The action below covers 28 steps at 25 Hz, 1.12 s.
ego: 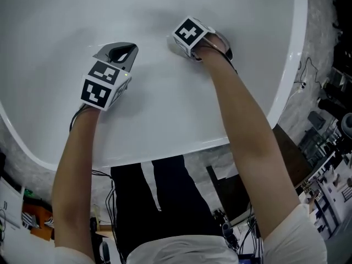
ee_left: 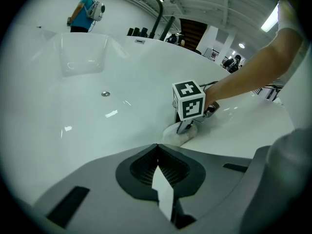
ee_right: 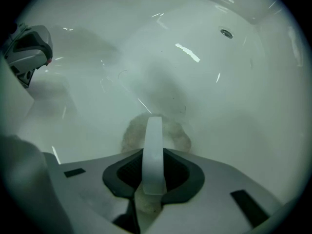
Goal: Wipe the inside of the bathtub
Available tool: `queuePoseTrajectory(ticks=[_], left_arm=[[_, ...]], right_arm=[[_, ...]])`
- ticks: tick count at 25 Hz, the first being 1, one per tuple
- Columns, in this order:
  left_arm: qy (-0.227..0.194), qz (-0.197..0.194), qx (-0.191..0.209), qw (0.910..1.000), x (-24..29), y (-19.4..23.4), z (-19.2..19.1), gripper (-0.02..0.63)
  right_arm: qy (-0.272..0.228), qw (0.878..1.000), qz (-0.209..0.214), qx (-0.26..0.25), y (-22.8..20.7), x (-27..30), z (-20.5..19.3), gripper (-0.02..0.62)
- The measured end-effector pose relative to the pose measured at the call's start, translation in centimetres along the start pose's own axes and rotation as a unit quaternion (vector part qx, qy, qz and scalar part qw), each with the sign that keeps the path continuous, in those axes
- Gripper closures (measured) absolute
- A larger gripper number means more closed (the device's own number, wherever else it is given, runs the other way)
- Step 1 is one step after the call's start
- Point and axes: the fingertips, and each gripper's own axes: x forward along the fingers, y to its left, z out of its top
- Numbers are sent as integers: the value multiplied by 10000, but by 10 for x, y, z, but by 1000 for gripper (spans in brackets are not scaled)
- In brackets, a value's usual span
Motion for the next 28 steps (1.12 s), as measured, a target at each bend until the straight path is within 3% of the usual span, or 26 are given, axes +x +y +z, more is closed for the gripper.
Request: queuePoseTrajectory(ticks=[5,9,21,28], left_arm=[[-8,74,76,9999,-14,10,-5,595],[-30,140,-16,9999,-27,19,-8,595],[99,189,-2,9998,-57,21,-13,595],[56,192,-87,9998,-73,1,6,595]], right_arm=[[-32,9973,-323,-662,6,8,18,502],[-457,9894,-363,-1332,20,10,37,502],[-1515,9699,-86,-1906,74,-15,74,502],[-1838,9649,258,-1857,102,-53,55,502]])
